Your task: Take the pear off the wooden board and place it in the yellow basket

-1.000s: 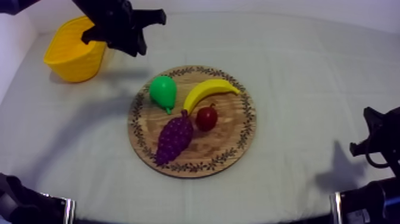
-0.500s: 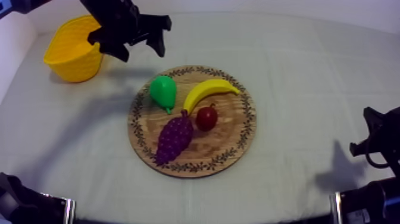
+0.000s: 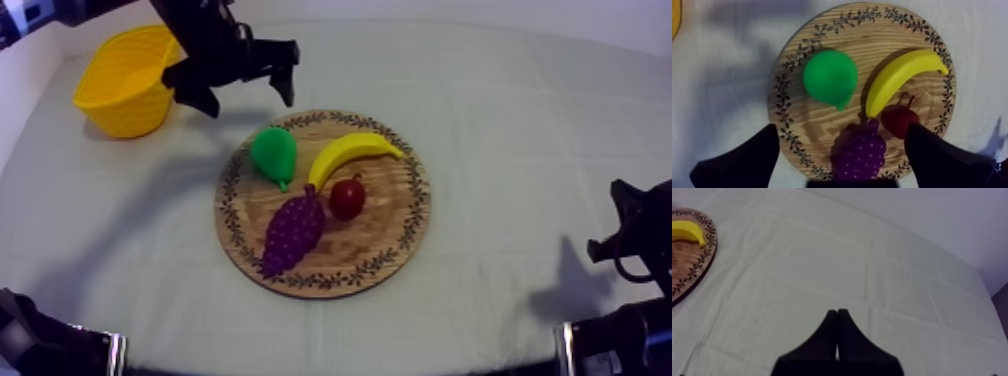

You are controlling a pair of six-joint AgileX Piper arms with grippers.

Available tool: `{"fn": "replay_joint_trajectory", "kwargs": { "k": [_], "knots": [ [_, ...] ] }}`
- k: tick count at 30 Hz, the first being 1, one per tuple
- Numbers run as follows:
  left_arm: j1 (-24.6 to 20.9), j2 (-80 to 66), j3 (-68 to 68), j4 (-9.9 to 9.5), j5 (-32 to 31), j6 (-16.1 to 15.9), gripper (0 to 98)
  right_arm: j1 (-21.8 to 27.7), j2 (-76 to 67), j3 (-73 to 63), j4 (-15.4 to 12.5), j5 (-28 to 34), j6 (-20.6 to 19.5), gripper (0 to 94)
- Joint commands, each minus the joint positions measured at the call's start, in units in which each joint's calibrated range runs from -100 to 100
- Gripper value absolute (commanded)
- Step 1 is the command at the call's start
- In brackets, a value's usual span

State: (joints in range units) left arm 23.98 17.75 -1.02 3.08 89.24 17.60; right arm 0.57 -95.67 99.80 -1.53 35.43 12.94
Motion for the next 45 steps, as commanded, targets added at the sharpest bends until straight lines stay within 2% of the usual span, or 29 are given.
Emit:
{"fn": "replay_joint_trajectory", "kwargs": {
  "k": [1, 16, 28, 32, 41, 45],
  "knots": [
    [-0.1, 1.5, 0.3, 0.18, -0.9, -0.2, 89.9, 0.0, 0.0, 0.0, 0.0, 0.0, 0.0, 0.4],
    [-0.4, 16.2, -2.1, 3.41, -6.9, -1.7, 94.4, -0.1, 0.0, 0.0, 0.0, 0.0, 0.0, 0.4],
    [-0.8, 23.8, -8.3, 3.94, -7.3, -2.0, 93.2, -0.4, 0.0, 0.0, 0.0, 0.0, -0.1, 0.4],
    [-1.1, 24.5, -8.3, 3.80, -7.2, -1.9, 85.3, -0.6, 0.0, 0.0, 0.0, 0.0, 0.0, 0.4],
    [-1.5, 24.4, -6.5, 3.47, -7.1, -1.9, 54.7, -0.9, 0.0, 0.0, 0.0, 0.4, 0.0, 0.4],
    [-1.4, 24.2, -6.3, 3.33, -7.1, -2.0, 47.5, -1.1, 0.0, 0.0, 0.0, 0.6, 0.0, 0.4]
  ]
}}
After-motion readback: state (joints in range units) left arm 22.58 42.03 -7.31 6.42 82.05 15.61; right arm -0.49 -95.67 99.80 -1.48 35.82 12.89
